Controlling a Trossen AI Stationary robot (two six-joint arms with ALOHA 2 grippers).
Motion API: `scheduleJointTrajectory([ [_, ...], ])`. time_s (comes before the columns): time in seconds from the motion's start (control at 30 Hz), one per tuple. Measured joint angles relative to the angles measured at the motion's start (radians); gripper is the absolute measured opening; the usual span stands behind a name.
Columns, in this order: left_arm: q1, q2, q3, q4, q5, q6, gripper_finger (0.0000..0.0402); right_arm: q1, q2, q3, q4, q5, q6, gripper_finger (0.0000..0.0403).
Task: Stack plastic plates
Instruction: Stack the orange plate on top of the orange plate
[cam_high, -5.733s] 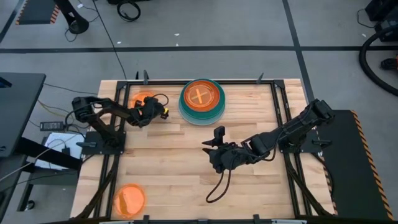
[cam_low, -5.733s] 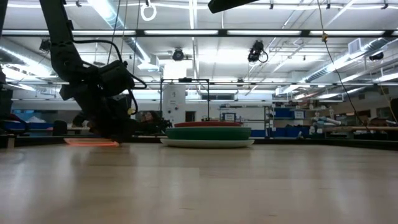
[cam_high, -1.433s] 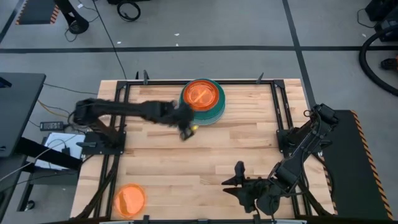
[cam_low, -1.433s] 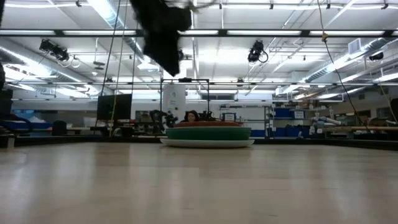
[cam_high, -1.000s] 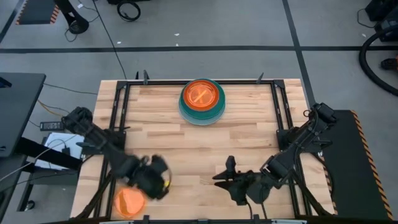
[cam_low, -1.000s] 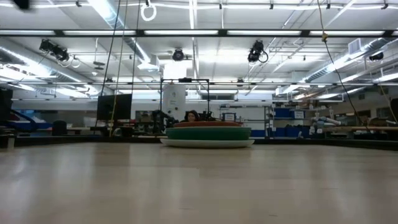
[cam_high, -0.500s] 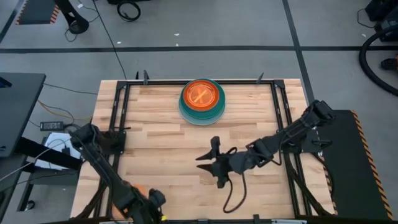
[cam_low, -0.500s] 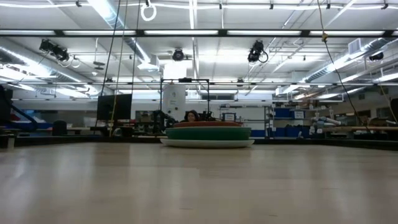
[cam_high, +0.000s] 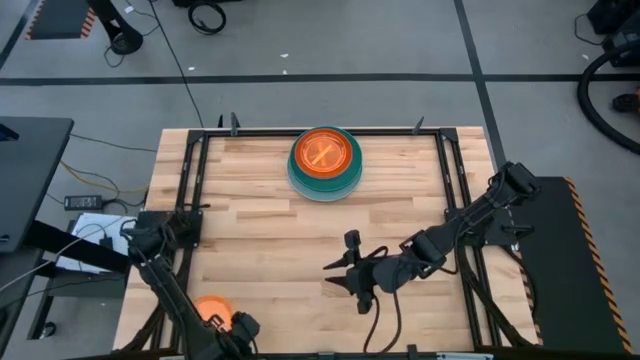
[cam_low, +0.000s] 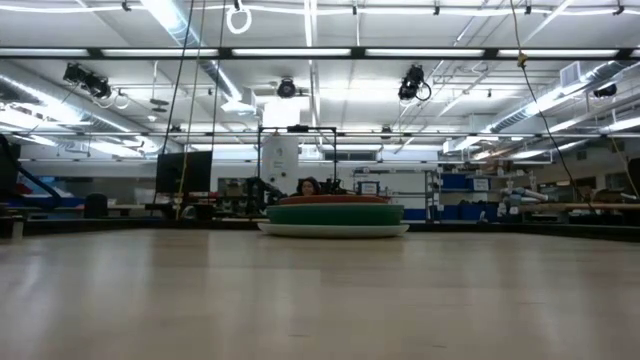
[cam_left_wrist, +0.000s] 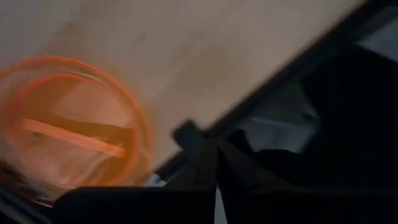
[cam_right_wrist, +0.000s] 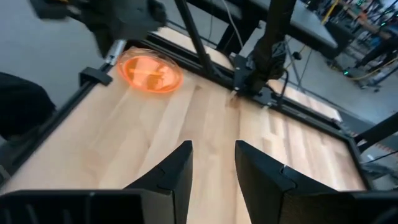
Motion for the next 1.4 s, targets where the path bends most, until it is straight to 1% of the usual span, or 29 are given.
scheduleJointTrajectory([
  [0.07, -0.001, 0.01, -0.008, -0.031, 0.0, 0.0, 0.0028, 0.014, 0.0, 0.0, -0.006, 0.0, 0.025, 0.013],
  [0.27, -0.002, 0.029, -0.06, -0.036, 0.0, -0.008, 0.0073, 0.044, 0.0, 0.0, -0.007, 0.001, 0.041, 0.013],
  [0.43, 0.005, 0.03, -0.135, -0.032, 0.007, -0.122, 0.0124, 0.047, 0.0, 0.0, -0.008, 0.012, 0.041, 0.013],
  [0.6, 0.005, 0.03, -0.21, -0.009, 0.071, -0.206, 0.0159, 0.044, 0.0, 0.0, -0.009, 0.015, 0.041, 0.013],
  [0.7, 0.002, 0.03, -0.238, 0.028, 0.073, -0.236, 0.0161, 0.044, 0.0, 0.0, -0.009, 0.015, 0.039, 0.013],
  [0.87, 0.002, 0.03, -0.245, 0.063, 0.072, -0.251, 0.0155, 0.044, 0.0, 0.0, -0.009, 0.015, 0.038, 0.013],
  [1.03, 0.002, 0.057, -0.245, 0.054, 0.073, -0.243, 0.0151, 0.043, 0.0, 0.0, -0.009, 0.014, 0.037, 0.013],
  [1.13, 0.003, 0.08, -0.245, 0.054, 0.105, -0.234, 0.0151, 0.042, 0.0, 0.0, -0.009, 0.014, 0.033, 0.013],
  [1.4, 0.003, 0.088, -0.244, 0.012, 0.122, -0.235, 0.015, 0.041, 0.0, 0.0, -0.01, 0.014, 0.033, 0.013],
])
